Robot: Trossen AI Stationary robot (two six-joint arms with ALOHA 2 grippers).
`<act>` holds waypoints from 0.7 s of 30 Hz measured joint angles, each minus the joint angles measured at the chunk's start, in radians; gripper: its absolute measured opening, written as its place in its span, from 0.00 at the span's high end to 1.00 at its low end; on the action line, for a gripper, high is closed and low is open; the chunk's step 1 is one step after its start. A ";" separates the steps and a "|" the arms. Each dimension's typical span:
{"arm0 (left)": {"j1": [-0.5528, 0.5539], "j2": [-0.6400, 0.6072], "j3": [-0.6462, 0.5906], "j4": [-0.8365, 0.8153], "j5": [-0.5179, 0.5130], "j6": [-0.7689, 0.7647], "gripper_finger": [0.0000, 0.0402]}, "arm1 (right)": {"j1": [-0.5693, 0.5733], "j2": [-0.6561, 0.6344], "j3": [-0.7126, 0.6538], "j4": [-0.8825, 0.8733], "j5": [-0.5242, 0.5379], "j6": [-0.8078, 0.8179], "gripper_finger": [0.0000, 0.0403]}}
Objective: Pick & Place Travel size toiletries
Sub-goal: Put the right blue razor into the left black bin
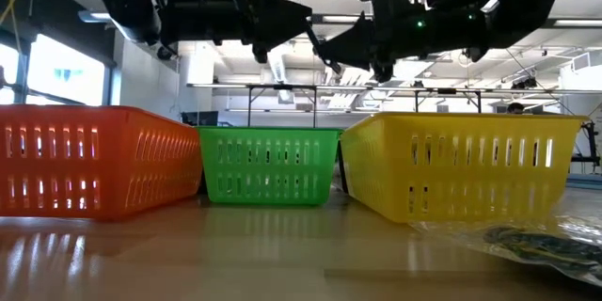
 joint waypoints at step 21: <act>0.000 0.000 0.000 -0.005 -0.001 0.001 0.62 | 0.000 0.000 0.000 0.013 0.002 0.007 0.92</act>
